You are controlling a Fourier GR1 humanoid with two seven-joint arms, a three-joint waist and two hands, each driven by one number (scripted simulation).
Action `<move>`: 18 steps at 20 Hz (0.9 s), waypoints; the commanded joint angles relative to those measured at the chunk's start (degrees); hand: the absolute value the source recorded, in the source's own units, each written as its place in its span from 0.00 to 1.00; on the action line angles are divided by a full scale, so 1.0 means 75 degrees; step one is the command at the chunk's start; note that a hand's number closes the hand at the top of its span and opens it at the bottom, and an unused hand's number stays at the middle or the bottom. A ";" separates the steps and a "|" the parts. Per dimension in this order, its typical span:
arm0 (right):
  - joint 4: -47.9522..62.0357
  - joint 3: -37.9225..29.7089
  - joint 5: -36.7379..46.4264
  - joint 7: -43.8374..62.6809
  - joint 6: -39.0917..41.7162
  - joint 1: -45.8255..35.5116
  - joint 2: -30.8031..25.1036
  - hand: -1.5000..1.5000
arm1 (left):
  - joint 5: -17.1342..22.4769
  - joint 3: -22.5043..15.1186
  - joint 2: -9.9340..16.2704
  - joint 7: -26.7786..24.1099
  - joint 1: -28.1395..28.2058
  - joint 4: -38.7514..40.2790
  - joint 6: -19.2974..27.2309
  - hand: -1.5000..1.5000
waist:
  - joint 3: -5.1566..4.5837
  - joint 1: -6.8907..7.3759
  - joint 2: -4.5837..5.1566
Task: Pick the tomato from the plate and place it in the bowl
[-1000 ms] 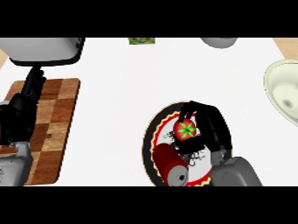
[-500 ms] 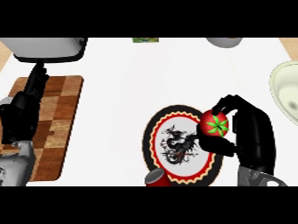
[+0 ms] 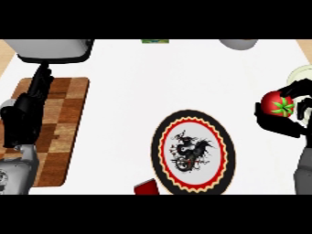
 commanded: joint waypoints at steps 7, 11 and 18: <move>0.3648 -0.2414 -0.1233 -0.2971 -0.0966 -0.0901 -0.1831 1.00 | 0.0078 0.0062 -0.0084 -0.0285 -0.0030 0.0277 -0.0184 0.50 | 0.0011 0.0122 0.0058; 0.4909 -0.2575 -0.0563 -0.3477 -0.1308 -0.1007 -0.2588 1.00 | -0.0009 0.0075 -0.0053 -0.0031 -0.0219 0.0104 -0.0138 0.50 | 0.0013 0.0145 0.0062; 0.8517 -0.3166 -0.0389 -0.4782 -0.2678 -0.2301 -0.3308 1.00 | 0.0048 0.0059 0.0052 0.0356 -0.0512 -0.0159 -0.0367 0.50 | 0.0028 0.0295 0.0092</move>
